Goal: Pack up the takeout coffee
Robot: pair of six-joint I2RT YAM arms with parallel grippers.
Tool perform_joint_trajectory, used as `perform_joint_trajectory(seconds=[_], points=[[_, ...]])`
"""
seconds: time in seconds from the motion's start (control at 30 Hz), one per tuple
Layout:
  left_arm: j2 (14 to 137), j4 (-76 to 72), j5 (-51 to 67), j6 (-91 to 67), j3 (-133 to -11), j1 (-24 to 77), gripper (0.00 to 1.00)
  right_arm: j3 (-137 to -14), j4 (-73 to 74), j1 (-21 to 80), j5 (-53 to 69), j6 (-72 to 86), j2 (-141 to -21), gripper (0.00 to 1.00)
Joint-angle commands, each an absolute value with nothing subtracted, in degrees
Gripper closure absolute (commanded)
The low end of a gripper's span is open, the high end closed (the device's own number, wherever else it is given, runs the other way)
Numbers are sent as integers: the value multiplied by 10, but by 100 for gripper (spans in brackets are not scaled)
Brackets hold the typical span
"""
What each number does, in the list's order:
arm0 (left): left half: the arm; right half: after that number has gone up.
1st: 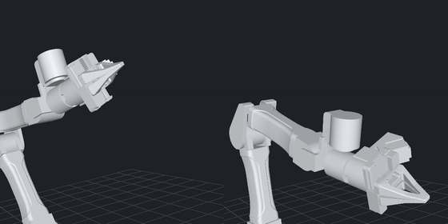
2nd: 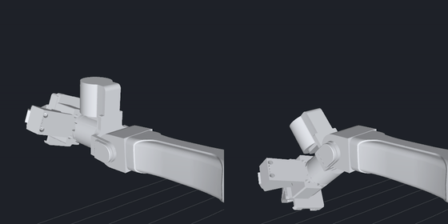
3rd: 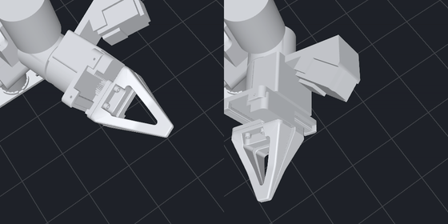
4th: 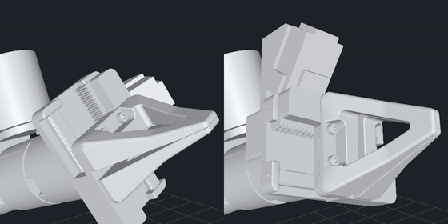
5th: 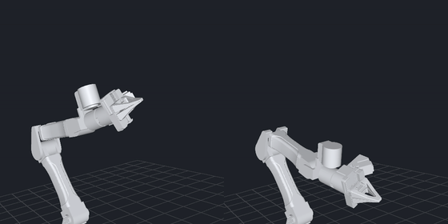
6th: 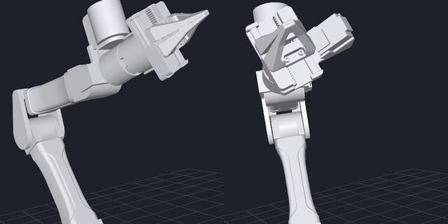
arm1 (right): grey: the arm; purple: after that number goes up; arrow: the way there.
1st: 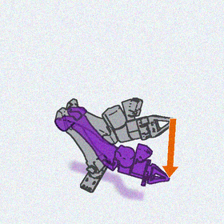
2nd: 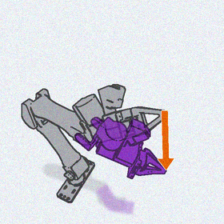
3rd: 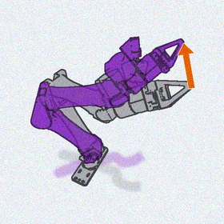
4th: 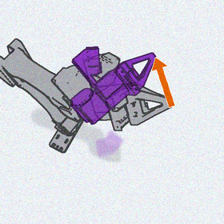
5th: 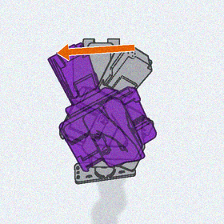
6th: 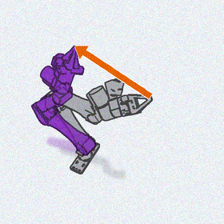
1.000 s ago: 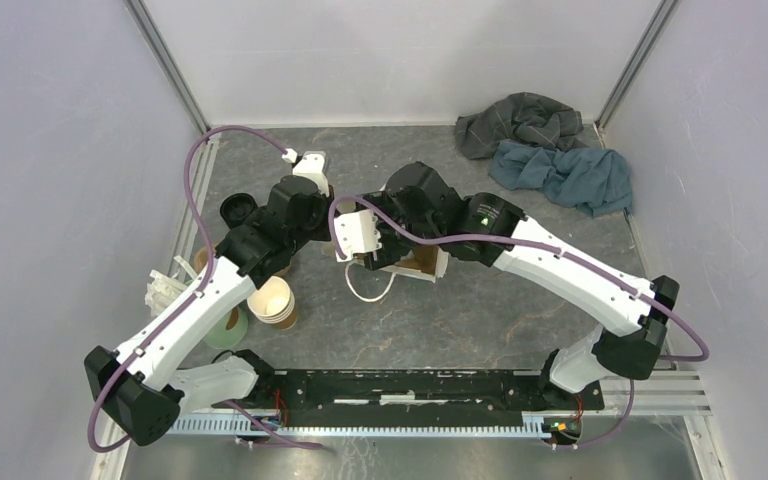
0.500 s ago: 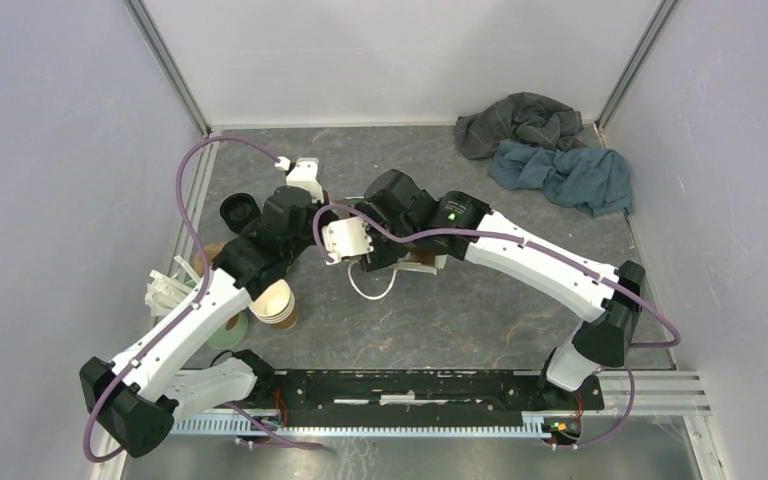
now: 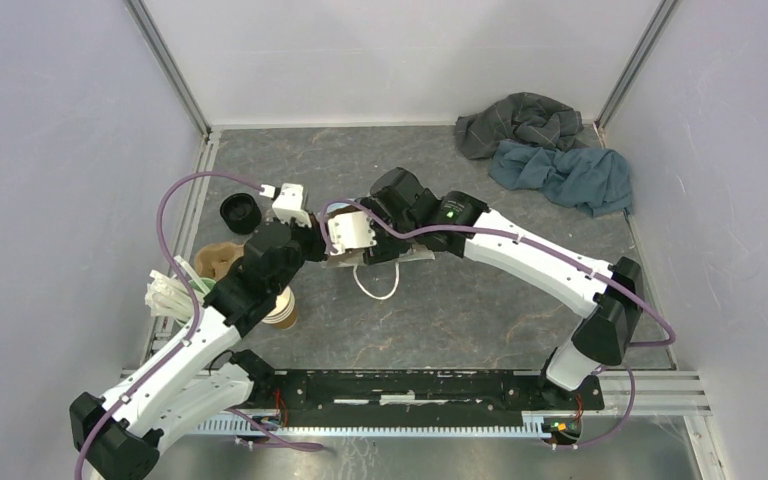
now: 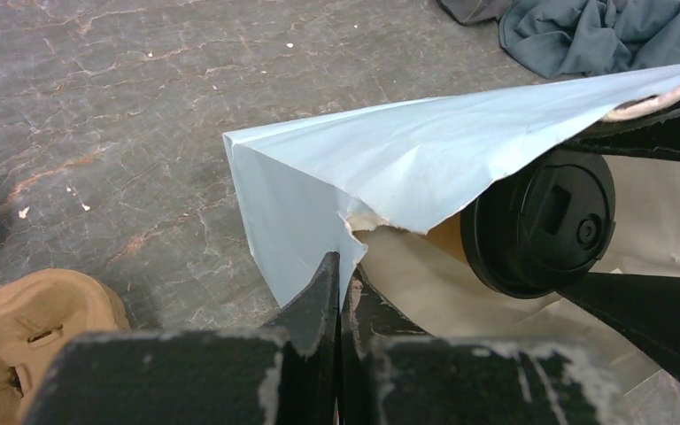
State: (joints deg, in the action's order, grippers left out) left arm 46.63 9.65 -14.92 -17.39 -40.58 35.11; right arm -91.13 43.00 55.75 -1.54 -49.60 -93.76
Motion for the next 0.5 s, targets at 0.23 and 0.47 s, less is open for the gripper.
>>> perform_joint_trajectory(seconds=[0.23,0.47], points=[[452,7,-124,-134,-369,352,98,-846,325,541,-15,-589,-923,100],[443,32,-106,-128,-370,352,98,-878,351,520,-12,-649,-948,100]])
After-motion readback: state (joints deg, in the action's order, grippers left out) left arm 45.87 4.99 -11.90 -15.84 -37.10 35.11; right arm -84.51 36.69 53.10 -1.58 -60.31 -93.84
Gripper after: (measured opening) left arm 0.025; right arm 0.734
